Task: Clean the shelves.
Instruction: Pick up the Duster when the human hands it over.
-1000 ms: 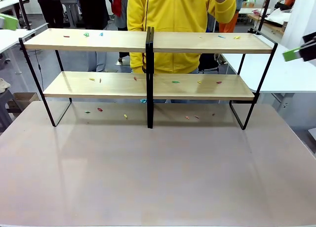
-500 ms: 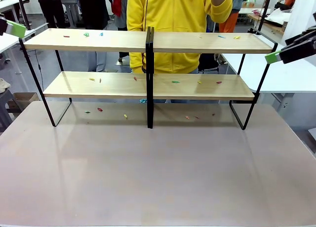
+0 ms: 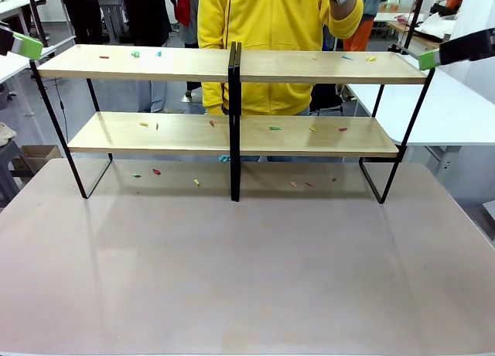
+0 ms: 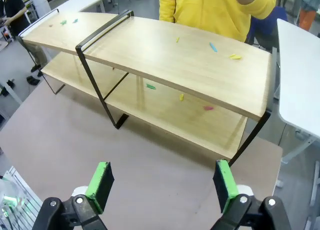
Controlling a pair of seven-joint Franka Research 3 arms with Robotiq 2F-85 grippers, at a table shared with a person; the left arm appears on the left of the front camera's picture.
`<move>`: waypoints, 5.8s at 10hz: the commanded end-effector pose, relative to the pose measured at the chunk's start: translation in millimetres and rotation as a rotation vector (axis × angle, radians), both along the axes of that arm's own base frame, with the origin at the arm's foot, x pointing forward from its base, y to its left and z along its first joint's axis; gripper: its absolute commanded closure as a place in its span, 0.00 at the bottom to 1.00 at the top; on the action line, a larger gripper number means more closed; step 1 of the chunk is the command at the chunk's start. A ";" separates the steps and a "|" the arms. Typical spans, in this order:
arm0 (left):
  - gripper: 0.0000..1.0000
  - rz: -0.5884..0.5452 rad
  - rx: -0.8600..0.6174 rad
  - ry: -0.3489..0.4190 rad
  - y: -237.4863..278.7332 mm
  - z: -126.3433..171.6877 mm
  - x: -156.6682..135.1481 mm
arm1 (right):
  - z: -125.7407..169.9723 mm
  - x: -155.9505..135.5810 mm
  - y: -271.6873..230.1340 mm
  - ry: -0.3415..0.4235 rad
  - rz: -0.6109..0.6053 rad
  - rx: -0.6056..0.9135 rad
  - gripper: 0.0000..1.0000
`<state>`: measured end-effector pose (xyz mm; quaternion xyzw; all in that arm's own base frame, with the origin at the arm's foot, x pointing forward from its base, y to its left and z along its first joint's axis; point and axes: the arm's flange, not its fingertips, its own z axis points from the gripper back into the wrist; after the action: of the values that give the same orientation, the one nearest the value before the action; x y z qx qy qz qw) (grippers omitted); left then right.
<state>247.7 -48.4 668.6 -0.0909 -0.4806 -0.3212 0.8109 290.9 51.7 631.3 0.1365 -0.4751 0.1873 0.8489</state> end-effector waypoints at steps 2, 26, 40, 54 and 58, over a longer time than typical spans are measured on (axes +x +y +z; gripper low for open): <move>0.00 0.032 -0.033 0.056 7.1 -1.9 3.9 | -5.4 -3.9 4.5 0.029 -0.031 0.043 0.00; 0.00 0.019 -0.050 -0.036 13.8 -5.2 12.5 | -14.5 -5.9 -2.7 0.137 0.004 -0.007 0.00; 0.00 0.035 -0.069 -0.061 9.3 5.3 9.9 | 36.3 76.6 -10.2 0.653 0.084 0.526 0.00; 0.00 0.035 -0.069 -0.061 9.3 5.3 9.9 | 6.2 261.1 52.8 0.756 0.122 0.835 0.00; 0.00 0.035 -0.069 -0.061 9.3 5.3 9.9 | 5.8 252.8 40.0 0.792 0.105 0.783 0.00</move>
<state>256.9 -39.5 674.8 -0.0998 -0.5143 -0.2931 0.7998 549.8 91.4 639.9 0.5314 -0.1609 -0.0214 0.8314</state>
